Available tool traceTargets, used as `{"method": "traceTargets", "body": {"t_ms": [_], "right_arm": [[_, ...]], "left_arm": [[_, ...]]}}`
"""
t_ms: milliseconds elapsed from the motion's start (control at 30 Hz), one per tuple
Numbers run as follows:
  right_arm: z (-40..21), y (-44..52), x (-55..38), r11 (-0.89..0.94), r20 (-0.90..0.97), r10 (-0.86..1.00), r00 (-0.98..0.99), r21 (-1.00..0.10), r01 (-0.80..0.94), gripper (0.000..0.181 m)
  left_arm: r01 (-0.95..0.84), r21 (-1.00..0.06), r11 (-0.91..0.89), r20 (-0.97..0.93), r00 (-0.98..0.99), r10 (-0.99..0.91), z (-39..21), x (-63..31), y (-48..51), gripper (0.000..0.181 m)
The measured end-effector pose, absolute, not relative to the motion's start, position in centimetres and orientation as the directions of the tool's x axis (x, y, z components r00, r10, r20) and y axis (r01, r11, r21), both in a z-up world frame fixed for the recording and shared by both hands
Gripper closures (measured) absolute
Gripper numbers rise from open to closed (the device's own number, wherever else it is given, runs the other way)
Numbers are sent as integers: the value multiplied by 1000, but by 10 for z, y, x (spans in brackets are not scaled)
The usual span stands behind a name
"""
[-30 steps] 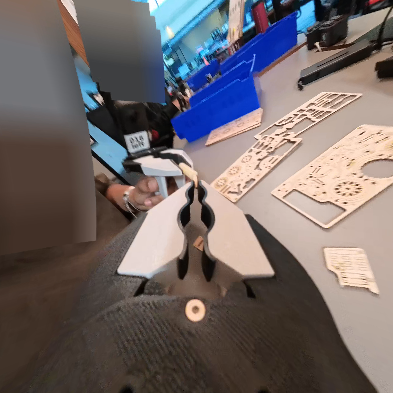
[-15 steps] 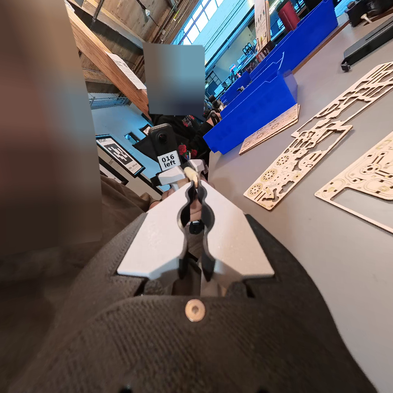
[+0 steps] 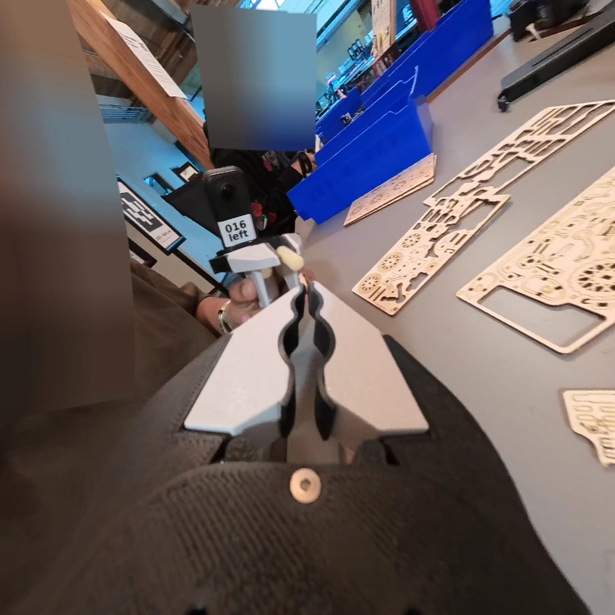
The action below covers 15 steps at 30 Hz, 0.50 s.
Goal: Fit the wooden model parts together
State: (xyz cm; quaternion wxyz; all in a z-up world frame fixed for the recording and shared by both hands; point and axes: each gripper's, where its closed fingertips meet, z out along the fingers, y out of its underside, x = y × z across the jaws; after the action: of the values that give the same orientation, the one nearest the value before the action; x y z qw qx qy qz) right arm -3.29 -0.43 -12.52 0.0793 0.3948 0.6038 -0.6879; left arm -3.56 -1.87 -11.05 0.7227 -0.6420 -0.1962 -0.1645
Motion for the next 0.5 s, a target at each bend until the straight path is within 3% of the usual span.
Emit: {"method": "traceTargets", "body": {"t_ms": [200, 500], "right_arm": [[-124, 4, -36, -274, -642, 378, -666, -765, 583, 181], [-126, -2, -31, -150, -523, 458, -718, -842, 518, 181]], "left_arm": [[492, -865, 98, 495, 869, 8, -114, -34, -17, 173], [532, -844, 73, 532, 847, -20, -119, -32, -15, 174]]}}
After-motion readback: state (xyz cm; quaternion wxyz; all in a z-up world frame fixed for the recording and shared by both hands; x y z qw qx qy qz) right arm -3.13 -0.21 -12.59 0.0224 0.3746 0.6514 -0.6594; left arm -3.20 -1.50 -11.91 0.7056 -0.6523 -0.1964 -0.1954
